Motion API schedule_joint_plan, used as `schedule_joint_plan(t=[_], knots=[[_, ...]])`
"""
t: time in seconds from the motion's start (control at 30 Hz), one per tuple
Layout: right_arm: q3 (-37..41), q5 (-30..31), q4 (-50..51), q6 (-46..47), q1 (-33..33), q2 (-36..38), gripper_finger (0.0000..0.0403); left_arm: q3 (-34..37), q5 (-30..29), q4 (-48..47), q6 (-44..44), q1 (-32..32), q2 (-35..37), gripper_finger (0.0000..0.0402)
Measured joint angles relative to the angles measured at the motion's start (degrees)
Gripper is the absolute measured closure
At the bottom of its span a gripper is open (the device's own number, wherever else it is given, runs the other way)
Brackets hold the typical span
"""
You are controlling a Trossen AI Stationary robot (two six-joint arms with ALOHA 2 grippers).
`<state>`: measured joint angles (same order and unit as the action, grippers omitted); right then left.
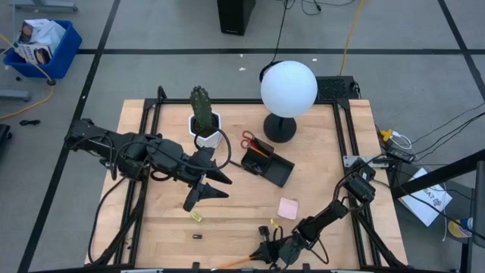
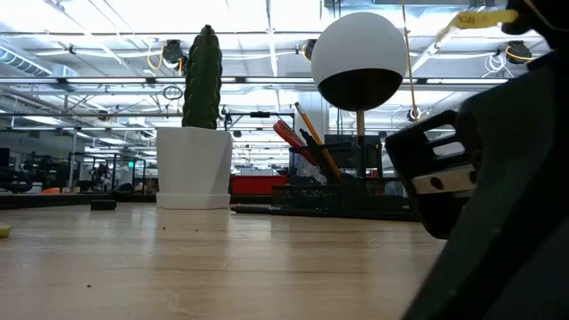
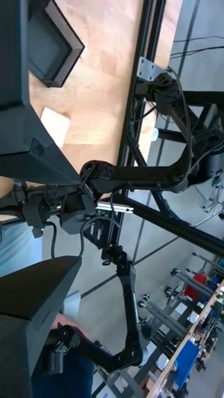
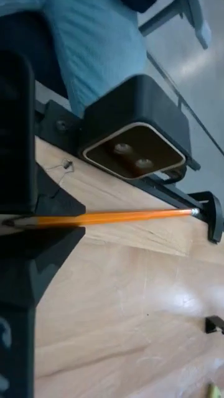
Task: Pick and place office supplies into organizer
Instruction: Put the orange pencil into the black desk organizer
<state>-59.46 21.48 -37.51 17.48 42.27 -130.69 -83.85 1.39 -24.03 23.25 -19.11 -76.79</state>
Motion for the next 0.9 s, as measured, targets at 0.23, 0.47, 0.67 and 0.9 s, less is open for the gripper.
schedule_joint_plan(t=[0.23, 0.47, 0.67, 0.9], knots=[[-0.2, 0.3, 3.6, 8.6, -2.6, 0.2, 0.0378, 0.0, 0.0, -0.7, -0.3, -0.2, 0.0, 0.0197], [0.0, 0.6, 3.6, 7.2, -5.9, 0.5, 0.0388, 0.0, 0.0, -1.6, -0.2, -0.2, 0.0, 0.0197], [0.1, 3.2, 5.7, 1.3, -9.7, 1.4, 0.0382, 0.0, -1.0, -1.6, -0.3, -0.2, 0.0, 0.0197], [0.4, 8.6, 8.3, -3.2, -12.1, 2.2, 0.038, 0.0, -1.5, -2.1, -0.4, -0.2, 0.0, 0.0197]])
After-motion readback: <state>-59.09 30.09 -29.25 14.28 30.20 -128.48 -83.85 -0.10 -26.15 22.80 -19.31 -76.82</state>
